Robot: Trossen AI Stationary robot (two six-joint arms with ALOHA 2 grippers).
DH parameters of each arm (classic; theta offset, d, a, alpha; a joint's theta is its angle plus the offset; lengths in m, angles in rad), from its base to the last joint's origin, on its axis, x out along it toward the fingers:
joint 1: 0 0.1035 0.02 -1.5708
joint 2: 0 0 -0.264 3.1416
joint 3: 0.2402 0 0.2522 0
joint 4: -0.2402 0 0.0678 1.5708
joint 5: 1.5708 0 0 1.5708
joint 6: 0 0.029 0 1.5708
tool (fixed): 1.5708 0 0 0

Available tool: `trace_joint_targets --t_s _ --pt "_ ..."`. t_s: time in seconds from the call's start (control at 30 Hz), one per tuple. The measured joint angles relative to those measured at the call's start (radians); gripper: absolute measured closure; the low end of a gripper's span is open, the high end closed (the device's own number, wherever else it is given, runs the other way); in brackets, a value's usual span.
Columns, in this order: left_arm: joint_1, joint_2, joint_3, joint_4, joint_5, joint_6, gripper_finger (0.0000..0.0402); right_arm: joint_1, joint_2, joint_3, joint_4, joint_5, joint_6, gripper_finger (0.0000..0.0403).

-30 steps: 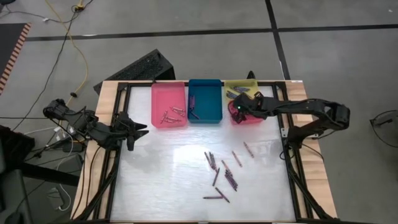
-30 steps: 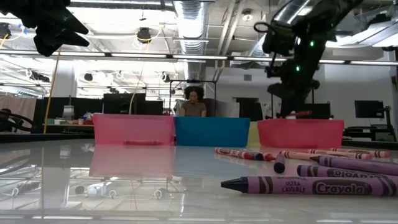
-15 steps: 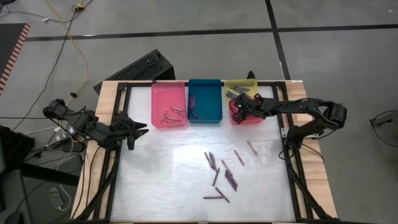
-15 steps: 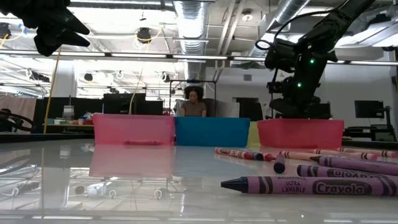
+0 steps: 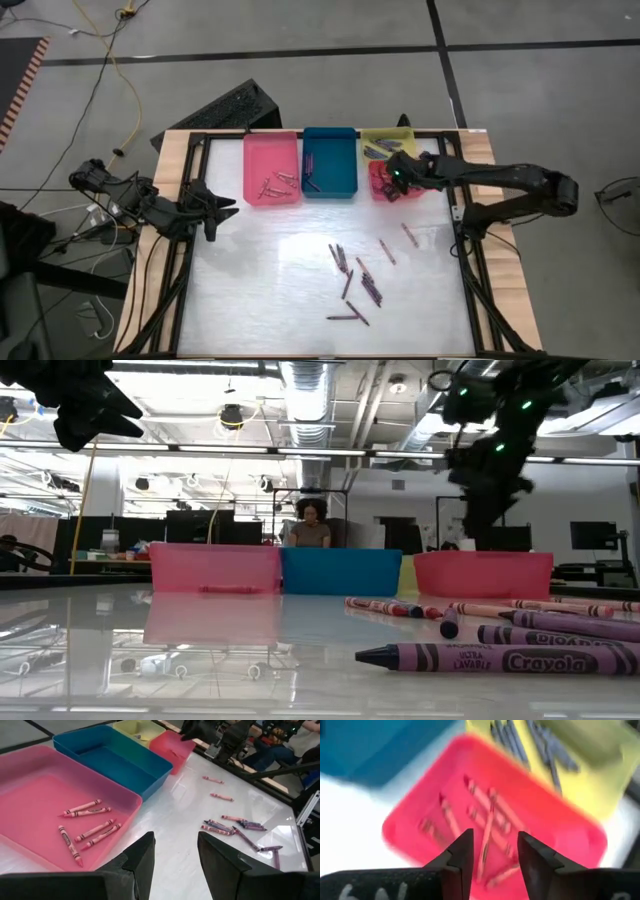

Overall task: Sort crayons
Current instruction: Put the pink crayon into the pink bin

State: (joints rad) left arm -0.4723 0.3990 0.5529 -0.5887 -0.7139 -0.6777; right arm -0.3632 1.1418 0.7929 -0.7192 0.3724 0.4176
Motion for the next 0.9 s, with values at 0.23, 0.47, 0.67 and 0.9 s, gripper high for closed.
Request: trace_joint_targets --t_s 0.23,0.47,0.67,0.9 --pt "0.0 0.0 0.0 -0.005 0.0 0.0 0.0262 0.154 -0.091 0.0 -0.293 -0.009 0.289 0.0258" --pt "0.0 0.0 0.0 -0.004 0.0 -0.017 0.0262 0.373 -0.094 -0.018 -0.364 -0.009 0.493 0.0257" --pt "0.0 0.0 0.0 -0.004 0.0 -0.026 0.0262 0.513 -0.094 -0.135 -0.329 -0.009 0.703 0.0257" --pt "0.0 0.0 0.0 -0.004 0.0 -0.026 0.0262 0.605 -0.093 -0.274 -0.151 -0.013 0.834 0.0257"
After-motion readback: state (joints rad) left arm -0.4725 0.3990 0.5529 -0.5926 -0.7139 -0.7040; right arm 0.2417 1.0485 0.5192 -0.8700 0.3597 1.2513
